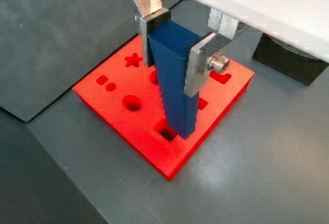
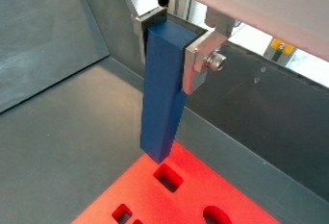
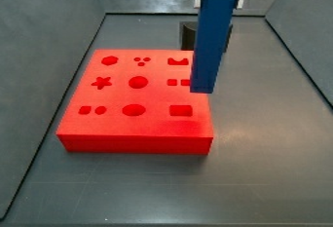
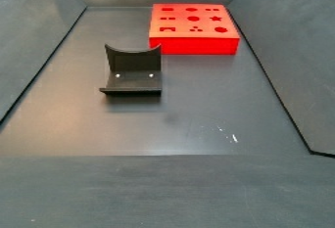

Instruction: Insert the rectangle object.

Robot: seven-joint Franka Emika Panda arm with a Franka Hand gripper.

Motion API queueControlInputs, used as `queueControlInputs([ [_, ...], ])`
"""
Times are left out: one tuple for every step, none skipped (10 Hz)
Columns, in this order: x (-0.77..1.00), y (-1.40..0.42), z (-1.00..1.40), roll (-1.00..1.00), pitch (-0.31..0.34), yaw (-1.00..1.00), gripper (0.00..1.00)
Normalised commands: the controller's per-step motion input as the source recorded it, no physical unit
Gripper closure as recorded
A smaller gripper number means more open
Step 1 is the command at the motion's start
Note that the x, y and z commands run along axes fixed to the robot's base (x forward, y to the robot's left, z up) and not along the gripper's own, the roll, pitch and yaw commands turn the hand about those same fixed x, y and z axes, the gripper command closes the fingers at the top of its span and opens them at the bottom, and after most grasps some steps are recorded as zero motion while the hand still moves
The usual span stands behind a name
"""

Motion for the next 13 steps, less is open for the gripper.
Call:
queueControlInputs([
  [-0.03,0.00,-0.27,0.00,-0.004,0.00,1.00],
  [-0.09,0.00,-0.36,0.00,-0.036,0.00,1.00],
  [-0.09,-0.07,-0.37,-0.06,-0.061,0.00,1.00],
  [-0.08,-0.05,-0.28,-0.05,-0.071,0.00,1.00],
  [-0.09,0.00,-0.19,-0.02,-0.067,0.00,1.00],
  [-0.05,0.00,-0.18,-0.01,-0.060,0.00,1.00],
  [-0.03,0.00,-0.25,0.00,-0.071,0.03,1.00],
  [0.00,0.00,-0.27,0.00,-0.066,0.10,1.00],
  [0.00,-0.01,-0.22,0.00,-0.051,0.17,1.00],
  [0.00,-0.03,-0.11,-0.04,-0.047,0.10,1.00],
  [0.00,0.00,-0.11,-0.02,-0.036,0.10,1.00],
  [-0.01,0.00,-0.12,0.00,-0.036,0.10,1.00],
  [-0.06,0.00,-0.11,0.00,-0.034,0.09,1.00],
])
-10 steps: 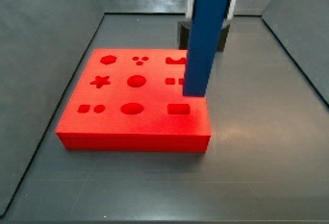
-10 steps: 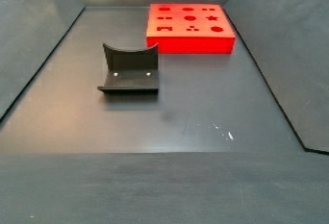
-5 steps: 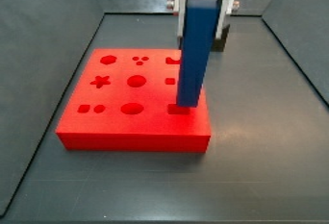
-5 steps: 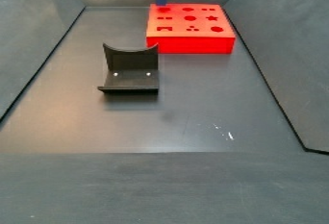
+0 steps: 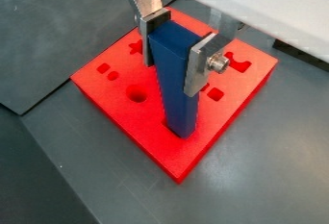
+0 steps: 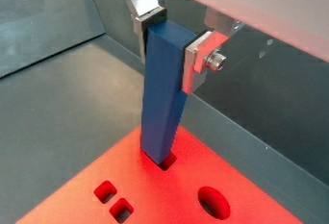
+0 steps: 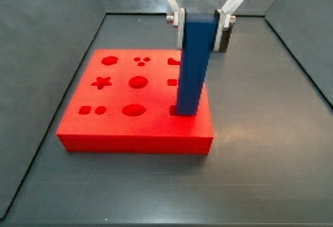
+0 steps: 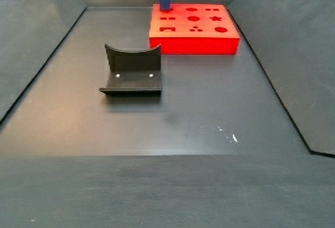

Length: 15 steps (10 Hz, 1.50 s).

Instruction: Insert the rectangle object.

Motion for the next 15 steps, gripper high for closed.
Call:
queueControlInputs([
  [-0.08,-0.05,-0.07,0.00,-0.044,0.09,1.00],
  [-0.05,-0.07,-0.05,-0.01,-0.043,0.09,1.00],
  [-0.05,-0.07,-0.05,-0.01,-0.047,0.10,1.00],
  [-0.05,-0.05,-0.06,0.00,-0.047,0.10,1.00],
  [-0.05,-0.01,-0.10,0.00,-0.051,0.11,1.00],
  [-0.01,0.00,-0.16,0.00,-0.053,0.20,1.00],
  [-0.01,0.00,-0.16,0.00,-0.056,0.22,1.00],
  [-0.06,0.01,-0.13,0.01,-0.049,0.18,1.00],
  [-0.06,0.05,-0.09,0.02,-0.023,0.08,1.00],
  [-0.04,0.07,-0.06,0.02,0.000,0.00,1.00],
  [-0.03,0.07,-0.04,0.01,0.000,-0.01,1.00],
  [0.00,0.08,-0.03,0.01,0.000,-0.13,1.00],
  [0.00,0.04,-0.01,0.00,0.000,-0.18,1.00],
  [0.00,0.00,0.00,0.00,0.000,-0.17,1.00],
  [0.00,0.00,0.00,0.00,0.000,-0.15,1.00],
])
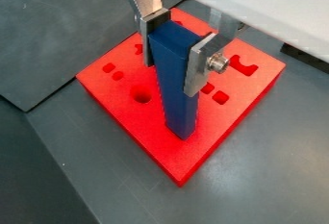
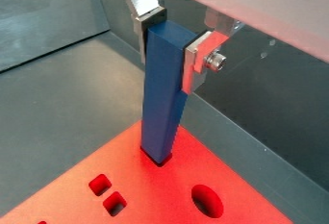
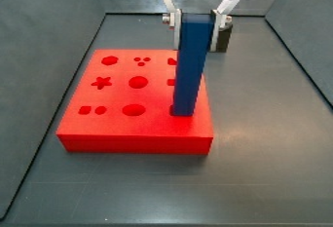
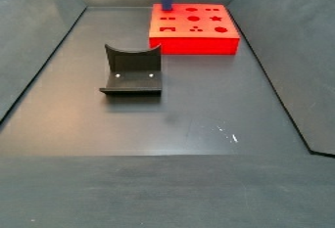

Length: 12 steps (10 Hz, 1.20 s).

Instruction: Insert the rectangle object.

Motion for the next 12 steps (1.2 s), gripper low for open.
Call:
queueControlInputs([
  [-0.04,0.06,-0.04,0.02,0.000,-0.12,1.00],
  [-0.06,0.04,-0.05,0.01,0.000,-0.10,1.00],
  [-0.08,0.03,-0.05,0.00,0.000,-0.09,1.00],
  [-0.07,0.00,-0.04,0.00,-0.006,-0.08,1.00],
  [-0.10,0.00,-0.04,0.00,-0.020,-0.04,1.00],
  [-0.04,0.00,-0.04,0.00,-0.039,0.00,1.00],
  [0.00,0.00,-0.12,-0.03,-0.094,0.00,1.00],
  [0.00,0.00,-0.39,-0.05,-0.159,0.00,1.00],
  [0.02,0.00,-0.54,-0.10,-0.227,0.00,1.00],
  [0.00,0.00,-0.60,-0.13,-0.283,0.00,1.00],
  [0.00,0.01,-0.61,-0.12,-0.284,0.00,1.00],
  [-0.01,0.03,-0.63,-0.09,-0.291,0.00,1.00],
])
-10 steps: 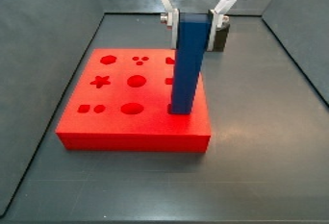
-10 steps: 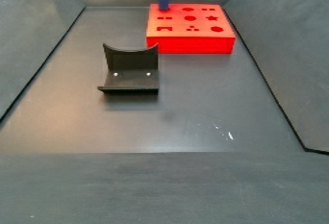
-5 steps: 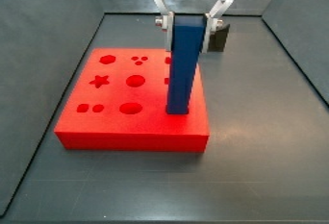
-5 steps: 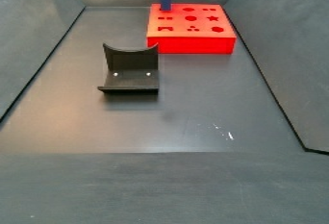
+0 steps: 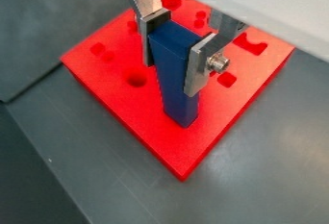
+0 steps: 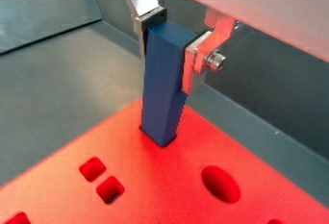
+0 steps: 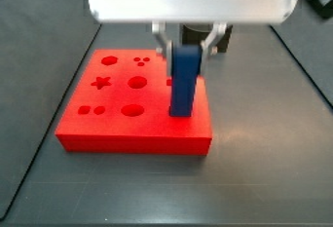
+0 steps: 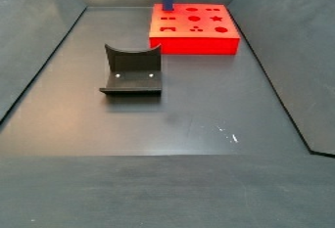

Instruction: Insert the rectangle object.

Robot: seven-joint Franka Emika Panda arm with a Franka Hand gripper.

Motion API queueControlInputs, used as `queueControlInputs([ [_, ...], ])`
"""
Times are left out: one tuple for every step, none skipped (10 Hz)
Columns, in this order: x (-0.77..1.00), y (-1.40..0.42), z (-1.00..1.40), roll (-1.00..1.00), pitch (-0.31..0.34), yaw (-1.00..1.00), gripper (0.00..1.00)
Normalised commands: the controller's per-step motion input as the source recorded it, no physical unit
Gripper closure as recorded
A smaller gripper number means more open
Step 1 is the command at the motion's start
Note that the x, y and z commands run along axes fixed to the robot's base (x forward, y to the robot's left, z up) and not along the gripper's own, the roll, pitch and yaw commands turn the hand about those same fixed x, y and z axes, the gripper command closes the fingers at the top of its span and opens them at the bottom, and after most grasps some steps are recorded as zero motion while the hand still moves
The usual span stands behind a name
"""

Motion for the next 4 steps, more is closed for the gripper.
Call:
queueControlInputs([
  [-0.06,0.04,-0.69,-0.07,-0.276,0.00,1.00],
  [-0.06,0.04,-0.71,-0.06,-0.266,0.00,1.00],
  [0.00,0.00,-0.28,-0.05,-0.116,0.00,1.00],
  [0.00,0.00,0.00,0.00,0.000,0.00,1.00],
])
